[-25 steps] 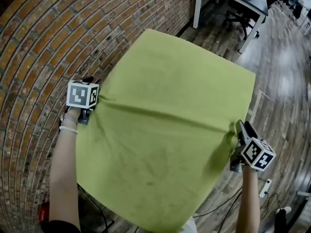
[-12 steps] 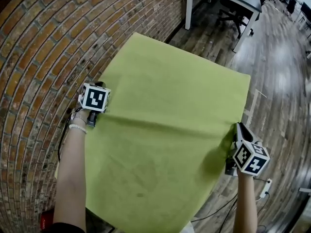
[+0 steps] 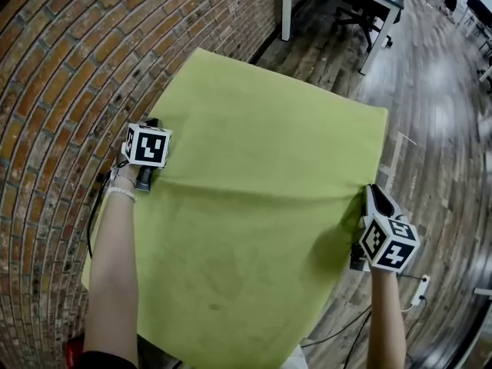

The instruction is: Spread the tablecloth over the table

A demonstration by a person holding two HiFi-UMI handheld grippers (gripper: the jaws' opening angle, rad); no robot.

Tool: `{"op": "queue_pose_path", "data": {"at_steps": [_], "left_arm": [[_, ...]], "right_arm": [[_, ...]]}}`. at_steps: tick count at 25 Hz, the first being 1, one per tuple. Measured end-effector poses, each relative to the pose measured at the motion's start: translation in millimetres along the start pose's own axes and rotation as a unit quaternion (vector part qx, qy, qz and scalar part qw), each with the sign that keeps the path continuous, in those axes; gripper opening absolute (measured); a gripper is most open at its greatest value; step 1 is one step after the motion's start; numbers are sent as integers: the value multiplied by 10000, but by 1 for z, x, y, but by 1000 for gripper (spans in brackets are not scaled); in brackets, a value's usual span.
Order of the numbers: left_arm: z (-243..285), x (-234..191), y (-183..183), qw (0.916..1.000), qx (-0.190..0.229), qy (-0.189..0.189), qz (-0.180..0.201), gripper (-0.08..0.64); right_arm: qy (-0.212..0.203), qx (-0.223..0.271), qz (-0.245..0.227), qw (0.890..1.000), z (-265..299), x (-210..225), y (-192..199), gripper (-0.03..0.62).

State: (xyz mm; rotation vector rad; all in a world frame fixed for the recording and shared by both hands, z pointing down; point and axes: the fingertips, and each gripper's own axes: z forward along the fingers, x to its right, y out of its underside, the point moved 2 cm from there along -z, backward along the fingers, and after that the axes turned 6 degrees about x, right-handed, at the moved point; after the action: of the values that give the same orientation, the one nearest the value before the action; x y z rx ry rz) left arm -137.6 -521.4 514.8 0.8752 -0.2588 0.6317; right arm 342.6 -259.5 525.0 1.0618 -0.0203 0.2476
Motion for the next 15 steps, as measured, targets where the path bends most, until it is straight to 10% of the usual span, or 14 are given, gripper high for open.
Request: {"op": "queue_pose_path", "data": {"at_steps": [10,15], "left_arm": [[-149,-77,98,9785,433,283,-1998,184],[-233,-87,200,9805,-112,92,-1959,195]], "right_arm": [[-422,-43,674,9968,-29,-6,10,118],[-769,-239,503,9955,-108,-48,48,141]]}}
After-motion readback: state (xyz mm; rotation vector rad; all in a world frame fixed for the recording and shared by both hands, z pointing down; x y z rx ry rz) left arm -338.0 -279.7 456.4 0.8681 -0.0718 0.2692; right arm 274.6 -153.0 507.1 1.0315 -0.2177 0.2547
